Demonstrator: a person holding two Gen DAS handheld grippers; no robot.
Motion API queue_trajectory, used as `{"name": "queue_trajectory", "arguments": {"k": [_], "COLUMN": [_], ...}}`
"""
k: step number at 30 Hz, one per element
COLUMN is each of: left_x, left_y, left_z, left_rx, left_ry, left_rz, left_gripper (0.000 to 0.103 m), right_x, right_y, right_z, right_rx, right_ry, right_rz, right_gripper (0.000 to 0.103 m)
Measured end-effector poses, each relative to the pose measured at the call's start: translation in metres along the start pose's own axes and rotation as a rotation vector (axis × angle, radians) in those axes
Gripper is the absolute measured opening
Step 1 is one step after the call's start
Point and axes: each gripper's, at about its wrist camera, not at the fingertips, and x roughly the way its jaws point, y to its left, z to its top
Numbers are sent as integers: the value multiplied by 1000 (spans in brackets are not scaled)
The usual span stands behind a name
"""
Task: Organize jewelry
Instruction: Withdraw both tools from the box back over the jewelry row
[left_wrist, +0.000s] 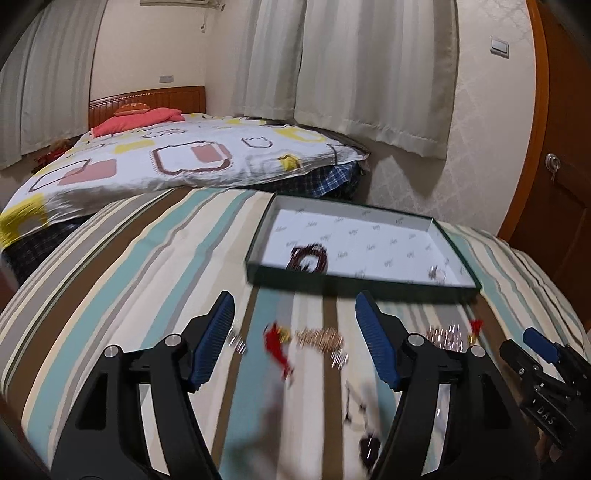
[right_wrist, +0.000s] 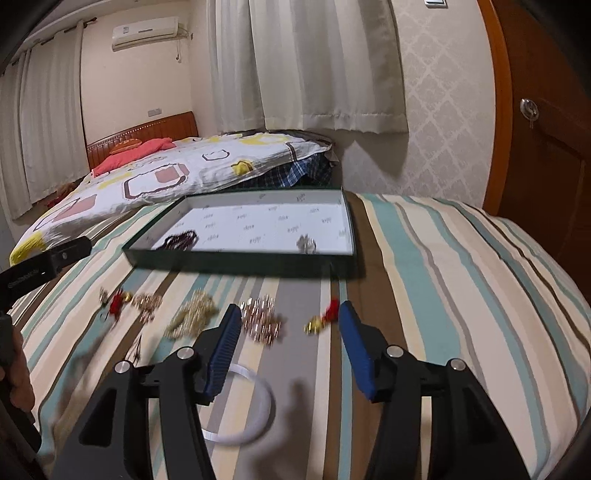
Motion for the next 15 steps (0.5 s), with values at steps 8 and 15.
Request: {"name": "queue_trajectory", "arguments": {"k": [8, 15], "left_x": [-21, -26], "left_y": [16, 18], "left_z": [-35, -43], "left_rx": [-24, -24], "left_ry": [46, 48], "left_rz": [30, 38], "left_gripper": [67, 67], "right_x": [-11, -4], "right_y": [19, 31], "right_z": [-24, -31], "right_rx": [-21, -39], "right_ry": [10, 30], "right_rz": [31, 36], "right_gripper": [65, 71]}}
